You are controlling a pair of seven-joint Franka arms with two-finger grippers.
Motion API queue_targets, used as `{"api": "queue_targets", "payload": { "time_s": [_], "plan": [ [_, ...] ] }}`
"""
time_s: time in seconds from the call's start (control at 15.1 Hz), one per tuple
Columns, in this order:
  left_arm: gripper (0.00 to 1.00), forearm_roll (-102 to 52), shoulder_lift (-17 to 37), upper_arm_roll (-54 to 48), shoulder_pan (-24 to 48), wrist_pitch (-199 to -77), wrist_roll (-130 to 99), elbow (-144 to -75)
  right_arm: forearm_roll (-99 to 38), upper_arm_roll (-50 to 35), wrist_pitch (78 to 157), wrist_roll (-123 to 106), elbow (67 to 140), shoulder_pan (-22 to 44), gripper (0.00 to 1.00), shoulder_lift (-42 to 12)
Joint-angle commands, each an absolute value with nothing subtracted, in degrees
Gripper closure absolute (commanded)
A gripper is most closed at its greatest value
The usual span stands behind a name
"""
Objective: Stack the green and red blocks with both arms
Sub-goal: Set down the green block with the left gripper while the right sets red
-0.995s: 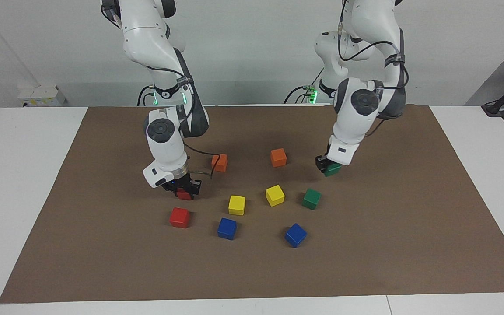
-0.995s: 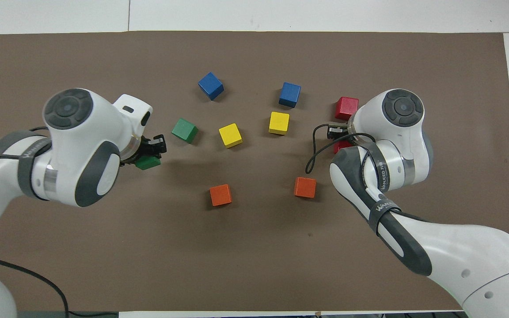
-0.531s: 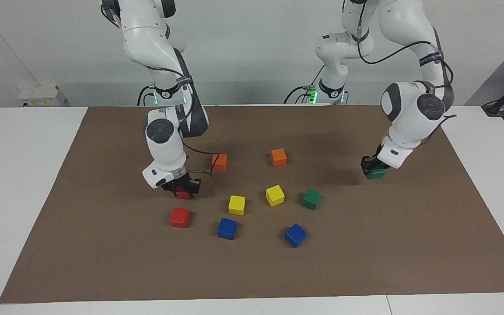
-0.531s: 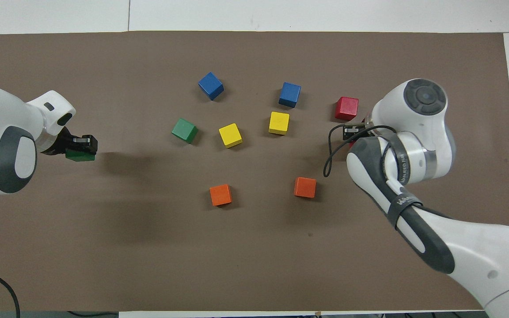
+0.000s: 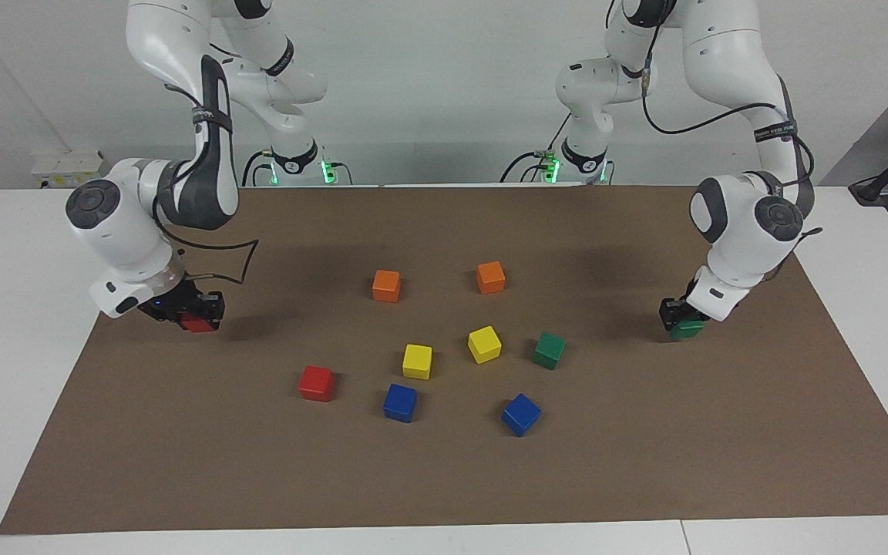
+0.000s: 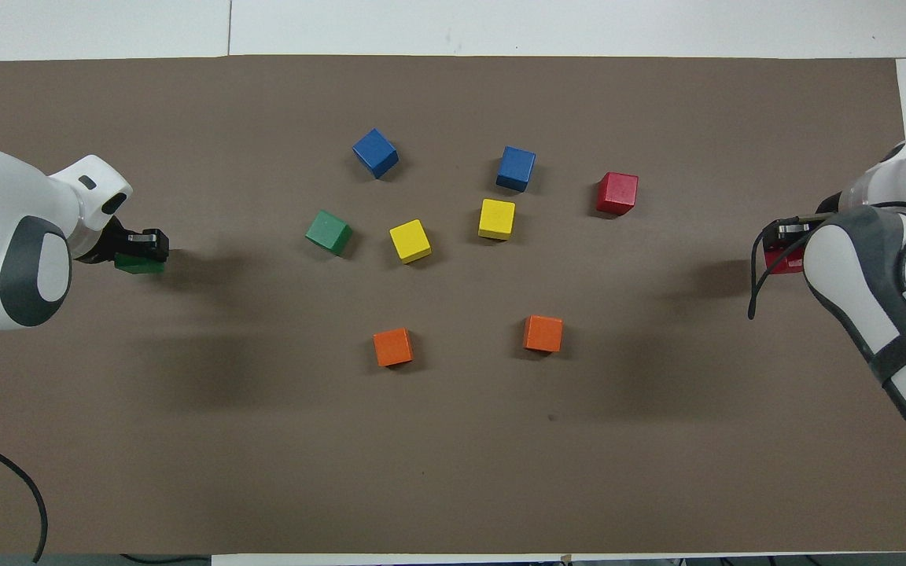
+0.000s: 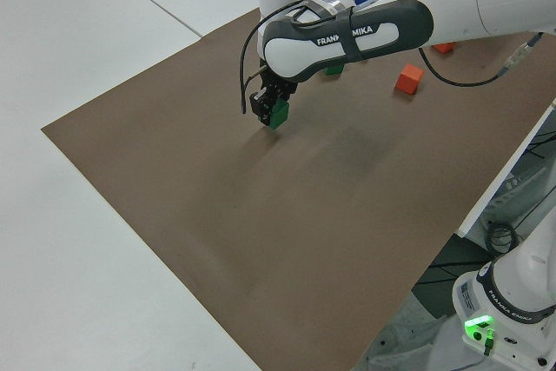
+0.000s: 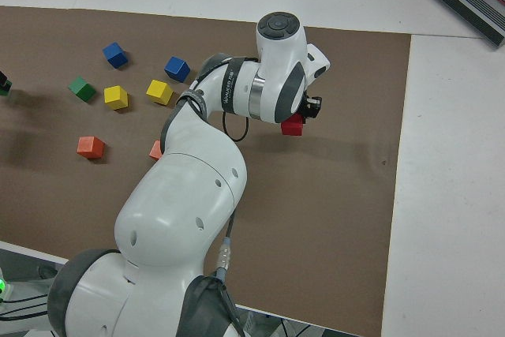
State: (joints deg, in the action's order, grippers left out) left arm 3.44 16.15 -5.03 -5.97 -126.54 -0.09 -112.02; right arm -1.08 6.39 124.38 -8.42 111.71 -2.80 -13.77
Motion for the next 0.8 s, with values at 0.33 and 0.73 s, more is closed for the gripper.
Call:
{"api": "queue_targets", "payload": {
  "time_s": [0.33, 0.73],
  "plan": [
    [0.79, 4.5, 16.8, -5.6, -6.5, -129.4, -0.2, -113.9, -1.1, 5.7, 132.0, -7.4, 114.4, -4.1, 1.0, -18.7],
    [0.22, 4.5, 16.2, -5.5, -7.2, -132.4, -0.3, -117.4, -1.1, 5.7, 131.8, -3.1, 114.1, -4.3, 0.0, -18.9]
  ]
}}
